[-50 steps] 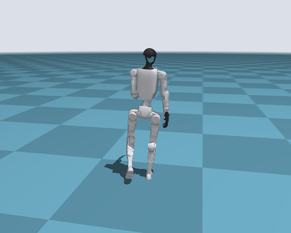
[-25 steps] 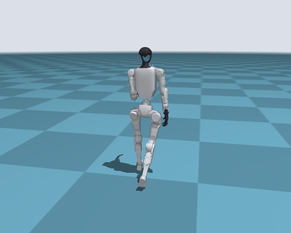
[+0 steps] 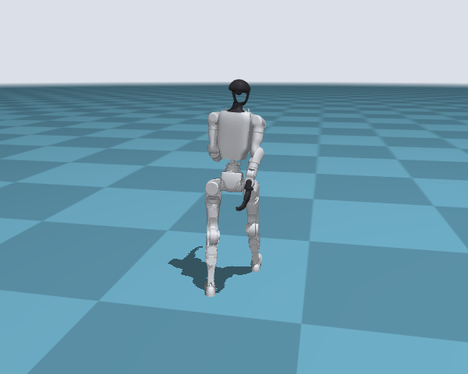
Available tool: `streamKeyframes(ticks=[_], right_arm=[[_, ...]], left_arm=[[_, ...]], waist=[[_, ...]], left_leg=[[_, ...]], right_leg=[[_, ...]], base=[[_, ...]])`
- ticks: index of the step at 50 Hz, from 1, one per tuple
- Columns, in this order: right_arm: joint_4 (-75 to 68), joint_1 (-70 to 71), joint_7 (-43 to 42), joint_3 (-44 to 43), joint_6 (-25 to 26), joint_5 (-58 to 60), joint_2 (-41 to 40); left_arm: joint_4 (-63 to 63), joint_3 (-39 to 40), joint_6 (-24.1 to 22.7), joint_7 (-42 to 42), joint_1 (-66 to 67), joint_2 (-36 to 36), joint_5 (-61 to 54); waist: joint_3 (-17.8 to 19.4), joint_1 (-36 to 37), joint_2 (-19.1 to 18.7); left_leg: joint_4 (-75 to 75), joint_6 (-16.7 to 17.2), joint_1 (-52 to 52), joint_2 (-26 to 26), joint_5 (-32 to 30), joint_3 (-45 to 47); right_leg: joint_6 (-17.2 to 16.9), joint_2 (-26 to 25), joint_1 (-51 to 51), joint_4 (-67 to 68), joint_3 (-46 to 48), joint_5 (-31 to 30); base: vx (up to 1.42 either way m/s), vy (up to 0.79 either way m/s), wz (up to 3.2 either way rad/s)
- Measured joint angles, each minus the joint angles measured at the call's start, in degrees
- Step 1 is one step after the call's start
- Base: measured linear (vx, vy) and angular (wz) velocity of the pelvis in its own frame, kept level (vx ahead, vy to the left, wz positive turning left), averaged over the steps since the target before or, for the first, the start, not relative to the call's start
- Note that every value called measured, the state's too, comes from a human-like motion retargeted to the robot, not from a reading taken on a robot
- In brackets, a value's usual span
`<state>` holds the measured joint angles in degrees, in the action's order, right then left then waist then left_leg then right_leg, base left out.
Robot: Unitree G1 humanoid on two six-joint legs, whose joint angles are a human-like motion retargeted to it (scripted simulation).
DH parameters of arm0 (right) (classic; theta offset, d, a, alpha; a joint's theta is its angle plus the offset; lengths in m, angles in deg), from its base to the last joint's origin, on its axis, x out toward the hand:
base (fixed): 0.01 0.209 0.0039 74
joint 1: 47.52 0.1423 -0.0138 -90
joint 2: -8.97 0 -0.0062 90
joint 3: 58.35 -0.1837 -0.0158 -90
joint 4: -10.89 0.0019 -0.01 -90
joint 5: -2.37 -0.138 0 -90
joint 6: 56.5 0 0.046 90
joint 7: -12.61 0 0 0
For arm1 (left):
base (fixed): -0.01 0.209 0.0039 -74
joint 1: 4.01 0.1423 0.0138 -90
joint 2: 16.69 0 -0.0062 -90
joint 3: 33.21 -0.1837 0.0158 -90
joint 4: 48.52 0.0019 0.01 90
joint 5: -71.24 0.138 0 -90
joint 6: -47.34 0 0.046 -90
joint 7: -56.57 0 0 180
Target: Walk run
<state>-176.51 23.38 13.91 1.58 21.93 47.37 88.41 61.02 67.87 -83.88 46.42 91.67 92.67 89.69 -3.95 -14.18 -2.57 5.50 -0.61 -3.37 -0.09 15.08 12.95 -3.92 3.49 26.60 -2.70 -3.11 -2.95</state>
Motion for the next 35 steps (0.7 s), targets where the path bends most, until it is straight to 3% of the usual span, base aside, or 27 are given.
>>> streamKeyframes(ticks=[4,8,10,12,16,21,28,33,35], right_arm=[[0.0,0.84,0.14,-0.56,0.3,-0.33,0.38],[0.0,4.85,0.36,-0.39,0.68,-1.2,1.45],[0.32,8.48,0.22,0.41,0.36,-1.65,2.24],[2.07,12.1,0.05,1.06,-0.56,-1.68,2.42],[6.92,19.37,1.07,2.69,-2.74,-1.53,2.36],[13.84,27.04,3.9,3.76,-5.43,-0.47,2.21],[19.97,33.28,6.29,4.87,-9.5,-3.04,3.05],[18.92,32.05,5.67,4.93,-11.14,-3.51,3.59],[16.43,30.55,5.27,5.25,-10.88,-2.81,3.78]], left_arm=[[1.18,-0.46,-0.19,0.95,1.71,1.3,0.1],[3.19,-0.45,-0.45,2.33,3.19,2.92,-0.39],[3.37,-0.6,0.04,2.08,3.59,3.47,-0.92],[3.38,-0.56,0.0,2.92,3.09,3.26,-1.28],[3.09,0.14,-0.32,4.79,1.66,2.59,-0.19],[1.64,1.28,-0.45,3.83,2.14,2.92,1.56],[1.49,2.25,-0.25,3.7,3.08,4.28,1.85],[1.77,3.07,-0.04,3.9,4.1,5.08,1.98],[1.94,3.73,0.05,4.25,4.5,5.28,2.1]], waist=[[-1.92,-2.12,-0.5],[-3.66,-1.05,-0.98],[-3.82,-1.75,0.38],[-4.25,-1.89,1.46],[-4.43,-2.04,2.26],[-3.93,2.46,4.59],[-2.28,7.29,3.8],[-3.47,7.49,3.79],[-4.61,8.5,4.63]], left_leg=[[4.32,4.68,-1.74,1.14,-8.35,-2.53],[16.02,9.78,1.21,3.94,-28.6,-3.35],[27.77,10.59,5.92,3.5,-36.08,-4.28],[38.55,7.33,11.17,5.23,-41.04,-2.06],[47.72,4.0,20.82,5.97,-31.89,-3.35],[39.22,-0.22,29.64,0.95,-20.93,-2.76],[8.92,-8.01,33.73,-1.8,-14.21,2.75],[-4.0,-7.98,32.67,-4.68,-7.43,12.85],[-2.69,-13.11,31.71,-4.73,-9.99,14.1]], right_leg=[[0.25,0.29,-1.85,4.58,4.82,-4.73],[4.88,-1.63,-5.14,7.13,0.32,-2.51],[7.46,-0.87,-7.45,7.04,0.83,-1.48],[9.4,-1.15,-9.84,6.66,0.93,0.13],[10.85,-2.5,-13.68,5.81,1.12,2.16],[11.85,-4.34,-18.57,4.8,-1.51,3.68],[13.7,-8.95,-25.55,4.64,-1.64,7.41],[14.62,-10.45,-29.08,5.99,0.92,9.69],[13.89,-10.22,-29.78,7.54,0.99,8.9]], base=[[0.9,-0.42,0.62],[0.86,-0.46,-0.08],[0.65,-0.36,0.03],[0.78,-0.48,0.12],[0.6,-0.36,0.01],[0.64,-0.27,-0.93],[0.67,-0.19,-0.53],[0.8,-0.14,0.13],[0.87,-0.14,-0.34]])
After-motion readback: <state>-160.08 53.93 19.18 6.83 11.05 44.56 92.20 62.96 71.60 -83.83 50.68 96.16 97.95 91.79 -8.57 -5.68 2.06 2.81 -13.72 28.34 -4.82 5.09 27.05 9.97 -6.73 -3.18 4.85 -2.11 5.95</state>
